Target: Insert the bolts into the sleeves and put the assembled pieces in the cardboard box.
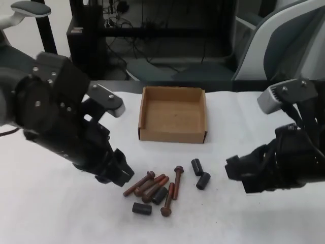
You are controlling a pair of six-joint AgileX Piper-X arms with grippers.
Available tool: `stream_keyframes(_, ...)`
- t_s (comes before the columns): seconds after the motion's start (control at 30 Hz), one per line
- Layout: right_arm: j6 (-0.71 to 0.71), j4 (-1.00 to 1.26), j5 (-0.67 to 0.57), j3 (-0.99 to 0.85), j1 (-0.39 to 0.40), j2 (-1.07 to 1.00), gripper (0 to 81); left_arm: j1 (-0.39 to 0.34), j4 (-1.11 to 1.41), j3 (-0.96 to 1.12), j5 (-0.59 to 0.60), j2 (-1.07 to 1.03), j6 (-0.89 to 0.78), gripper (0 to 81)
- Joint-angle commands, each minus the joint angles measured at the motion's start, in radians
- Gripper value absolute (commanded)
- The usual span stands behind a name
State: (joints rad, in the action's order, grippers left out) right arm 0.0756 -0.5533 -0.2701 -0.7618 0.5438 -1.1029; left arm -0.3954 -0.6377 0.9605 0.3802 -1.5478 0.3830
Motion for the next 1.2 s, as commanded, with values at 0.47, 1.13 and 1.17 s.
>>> stream_keyframes(0.47, -0.029, 0.167, -0.067, -0.004, -0.026, -0.079, 0.6, -0.125, -0.082, 0.214, -0.134, -0.200, 0.072, 67.2)
stream_keyframes(1.13, -0.029, 0.176, -0.095, -0.004, -0.026, -0.082, 0.6, -0.126, -0.033, 0.214, -0.266, -0.296, 0.066, 67.2)
stream_keyframes(1.17, -0.029, 0.176, -0.095, -0.004, -0.026, -0.082, 0.6, -0.126, -0.015, 0.214, -0.281, -0.296, 0.066, 67.2)
